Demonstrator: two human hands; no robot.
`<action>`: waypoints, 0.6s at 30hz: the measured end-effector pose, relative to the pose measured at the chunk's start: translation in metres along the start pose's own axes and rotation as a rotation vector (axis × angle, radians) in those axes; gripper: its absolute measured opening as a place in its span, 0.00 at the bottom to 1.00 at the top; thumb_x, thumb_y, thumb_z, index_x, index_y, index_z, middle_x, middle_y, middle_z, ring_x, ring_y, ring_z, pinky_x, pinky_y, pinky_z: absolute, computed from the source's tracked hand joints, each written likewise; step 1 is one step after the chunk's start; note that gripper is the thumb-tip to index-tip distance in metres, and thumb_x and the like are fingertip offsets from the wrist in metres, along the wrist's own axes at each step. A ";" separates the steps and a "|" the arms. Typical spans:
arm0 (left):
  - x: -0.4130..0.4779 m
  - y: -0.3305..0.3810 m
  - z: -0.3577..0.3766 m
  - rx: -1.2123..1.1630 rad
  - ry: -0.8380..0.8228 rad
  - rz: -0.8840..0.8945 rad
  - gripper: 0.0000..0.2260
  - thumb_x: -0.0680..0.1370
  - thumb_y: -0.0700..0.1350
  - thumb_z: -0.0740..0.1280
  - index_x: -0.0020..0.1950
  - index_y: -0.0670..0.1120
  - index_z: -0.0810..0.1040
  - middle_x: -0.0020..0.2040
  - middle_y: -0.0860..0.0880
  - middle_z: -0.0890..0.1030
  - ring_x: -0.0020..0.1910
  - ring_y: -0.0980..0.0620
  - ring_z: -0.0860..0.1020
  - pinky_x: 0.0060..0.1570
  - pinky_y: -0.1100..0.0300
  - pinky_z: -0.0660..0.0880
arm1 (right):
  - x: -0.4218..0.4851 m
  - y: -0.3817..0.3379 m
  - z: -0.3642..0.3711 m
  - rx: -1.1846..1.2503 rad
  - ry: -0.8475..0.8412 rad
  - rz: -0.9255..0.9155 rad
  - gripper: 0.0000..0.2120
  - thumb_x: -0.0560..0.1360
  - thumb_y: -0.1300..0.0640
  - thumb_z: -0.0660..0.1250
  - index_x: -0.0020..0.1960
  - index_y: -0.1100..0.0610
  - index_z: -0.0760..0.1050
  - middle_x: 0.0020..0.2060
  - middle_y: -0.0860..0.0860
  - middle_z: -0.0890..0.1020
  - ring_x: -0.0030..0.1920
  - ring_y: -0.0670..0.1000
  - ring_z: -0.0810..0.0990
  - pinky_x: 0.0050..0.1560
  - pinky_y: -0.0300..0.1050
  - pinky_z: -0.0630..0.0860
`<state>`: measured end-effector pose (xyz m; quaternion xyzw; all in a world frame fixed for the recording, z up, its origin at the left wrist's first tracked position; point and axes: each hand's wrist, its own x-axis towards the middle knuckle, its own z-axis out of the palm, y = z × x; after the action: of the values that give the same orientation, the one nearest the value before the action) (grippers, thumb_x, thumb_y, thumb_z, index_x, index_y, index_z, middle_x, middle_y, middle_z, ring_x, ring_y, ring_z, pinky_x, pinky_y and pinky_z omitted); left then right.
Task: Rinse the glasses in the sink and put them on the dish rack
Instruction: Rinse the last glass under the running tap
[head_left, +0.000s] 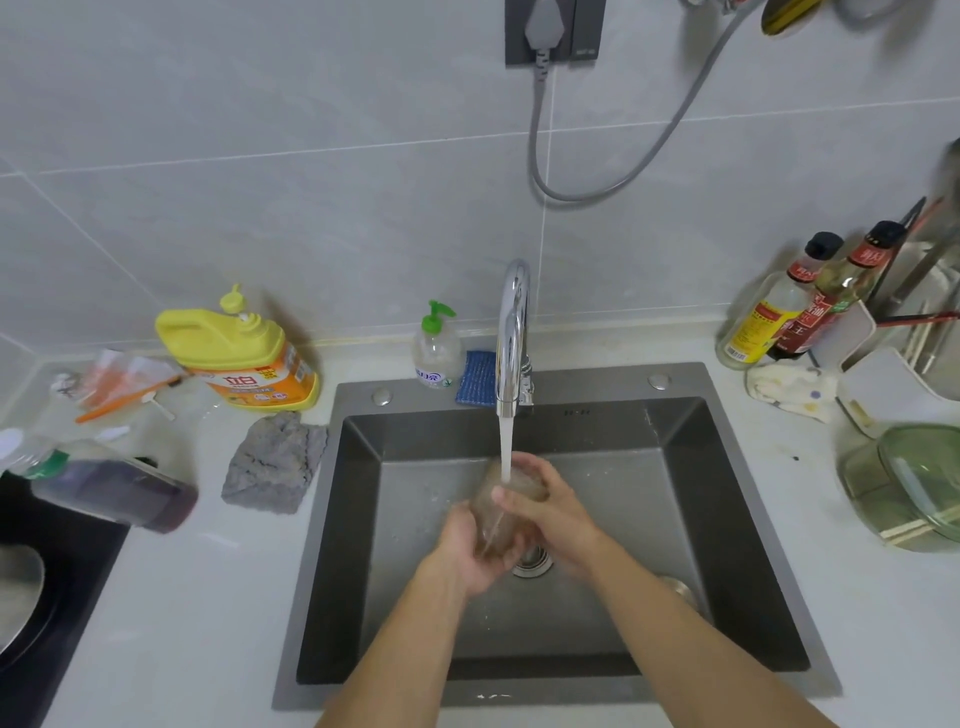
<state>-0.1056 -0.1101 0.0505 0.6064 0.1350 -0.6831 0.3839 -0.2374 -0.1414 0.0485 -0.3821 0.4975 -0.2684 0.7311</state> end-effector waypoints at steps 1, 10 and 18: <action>-0.001 0.000 0.000 0.043 0.006 0.018 0.23 0.87 0.54 0.55 0.62 0.37 0.80 0.44 0.37 0.86 0.38 0.42 0.85 0.31 0.54 0.83 | 0.003 0.002 0.006 0.073 0.067 0.022 0.30 0.64 0.52 0.84 0.63 0.50 0.77 0.56 0.58 0.85 0.40 0.51 0.86 0.35 0.43 0.80; 0.003 -0.014 0.025 0.493 0.163 0.436 0.22 0.79 0.68 0.64 0.50 0.51 0.84 0.45 0.47 0.87 0.45 0.45 0.86 0.51 0.45 0.84 | 0.011 0.004 0.019 -0.329 0.392 0.061 0.28 0.80 0.33 0.55 0.60 0.59 0.62 0.49 0.52 0.76 0.49 0.52 0.78 0.54 0.49 0.74; 0.000 -0.006 0.041 0.195 0.022 0.198 0.31 0.83 0.68 0.55 0.58 0.43 0.84 0.56 0.38 0.86 0.57 0.40 0.84 0.62 0.42 0.80 | 0.010 0.000 0.017 -0.311 0.295 0.027 0.44 0.77 0.36 0.68 0.83 0.42 0.47 0.81 0.55 0.57 0.78 0.61 0.63 0.76 0.60 0.65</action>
<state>-0.1401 -0.1327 0.0581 0.6588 0.0117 -0.6448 0.3873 -0.2177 -0.1442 0.0469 -0.4403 0.6394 -0.2315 0.5862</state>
